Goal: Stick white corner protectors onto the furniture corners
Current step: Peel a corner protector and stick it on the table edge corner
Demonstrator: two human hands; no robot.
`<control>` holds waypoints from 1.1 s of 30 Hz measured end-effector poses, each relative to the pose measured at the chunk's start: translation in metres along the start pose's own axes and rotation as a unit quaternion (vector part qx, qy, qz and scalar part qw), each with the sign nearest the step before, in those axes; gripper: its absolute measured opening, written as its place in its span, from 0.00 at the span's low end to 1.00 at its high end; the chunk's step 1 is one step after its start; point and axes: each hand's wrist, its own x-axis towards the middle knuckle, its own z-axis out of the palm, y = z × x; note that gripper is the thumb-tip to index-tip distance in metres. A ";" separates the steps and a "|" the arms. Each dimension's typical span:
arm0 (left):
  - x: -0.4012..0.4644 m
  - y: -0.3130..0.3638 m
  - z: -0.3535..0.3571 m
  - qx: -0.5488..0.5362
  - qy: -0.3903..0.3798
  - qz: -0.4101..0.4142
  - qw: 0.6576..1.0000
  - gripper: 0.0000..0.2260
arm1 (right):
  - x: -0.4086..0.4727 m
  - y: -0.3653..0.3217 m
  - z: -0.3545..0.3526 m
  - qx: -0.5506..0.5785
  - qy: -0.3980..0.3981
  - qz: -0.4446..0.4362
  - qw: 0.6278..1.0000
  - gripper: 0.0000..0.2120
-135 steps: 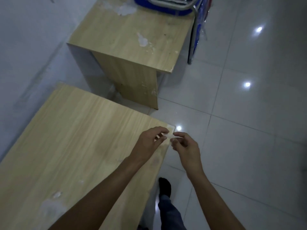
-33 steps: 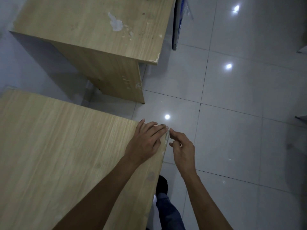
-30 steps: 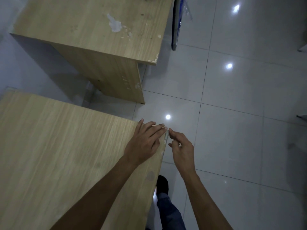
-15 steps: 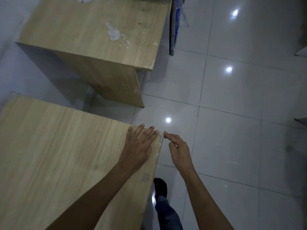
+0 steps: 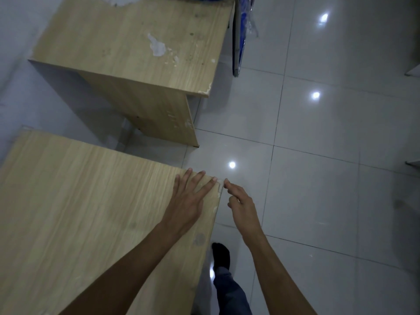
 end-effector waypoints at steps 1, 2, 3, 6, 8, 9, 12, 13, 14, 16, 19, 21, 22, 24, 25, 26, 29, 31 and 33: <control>0.000 0.000 -0.001 -0.005 -0.003 -0.002 1.000 0.32 | -0.004 0.002 0.001 0.008 -0.004 0.001 1.000 0.24; 0.000 0.000 -0.002 -0.011 -0.006 -0.004 1.000 0.31 | -0.008 0.004 0.003 0.014 -0.008 -0.001 1.000 0.24; 0.000 0.001 -0.002 -0.014 -0.008 -0.004 1.000 0.31 | -0.012 0.006 0.004 0.019 -0.012 -0.003 1.000 0.25; 0.000 0.002 -0.002 -0.019 -0.008 -0.003 1.000 0.31 | -0.014 0.010 0.005 0.006 -0.014 -0.013 1.000 0.25; 0.000 0.002 -0.002 -0.021 -0.009 -0.003 1.000 0.30 | -0.014 0.011 0.006 -0.006 -0.013 -0.024 1.000 0.26; 0.001 0.003 -0.002 -0.021 -0.012 -0.002 1.000 0.30 | -0.014 0.012 0.005 -0.007 -0.014 -0.028 0.999 0.26; 0.001 0.002 0.000 0.008 -0.039 0.015 0.999 0.31 | -0.014 0.012 0.005 0.006 -0.020 -0.016 1.000 0.26; 0.000 0.001 0.000 0.023 -0.050 0.020 0.998 0.32 | -0.014 0.011 0.005 0.011 -0.020 -0.011 1.000 0.27; -0.001 0.001 0.001 0.032 -0.057 0.022 0.998 0.33 | -0.014 0.011 0.005 0.013 -0.020 -0.007 1.000 0.27; -0.004 0.002 0.003 0.045 -0.066 0.021 0.997 0.38 | -0.013 0.011 0.004 0.014 -0.015 -0.005 1.000 0.26; -0.013 0.011 0.009 0.082 -0.066 0.004 0.994 0.43 | -0.012 0.012 0.005 0.006 -0.012 -0.013 1.000 0.25; -0.014 0.017 0.013 0.110 -0.096 -0.012 0.989 0.44 | -0.011 0.013 0.004 0.004 -0.014 -0.012 1.000 0.25; -0.015 0.020 0.013 0.116 -0.105 -0.021 0.987 0.44 | -0.011 0.012 0.004 0.002 -0.014 -0.014 1.000 0.25; -0.015 0.025 0.008 0.116 -0.108 -0.035 0.987 0.42 | -0.013 0.010 0.003 -0.001 -0.020 -0.013 1.000 0.25; -0.017 0.025 0.005 0.114 -0.113 -0.035 0.986 0.41 | -0.015 0.009 0.003 0.004 -0.024 -0.006 1.000 0.25; -0.018 0.025 0.003 0.112 -0.117 -0.032 0.986 0.40 | -0.017 0.008 0.004 0.013 -0.027 0.003 1.000 0.25; -0.024 0.021 0.002 0.114 -0.121 -0.026 0.986 0.38 | -0.022 0.007 0.007 0.045 -0.028 0.024 0.998 0.26; -0.023 0.021 0.001 0.105 -0.117 -0.033 0.987 0.39 | -0.024 0.008 0.011 0.054 -0.024 0.028 0.998 0.27; -0.020 0.024 0.002 0.105 -0.121 -0.039 0.986 0.41 | -0.026 0.010 0.016 0.054 -0.015 0.025 0.998 0.28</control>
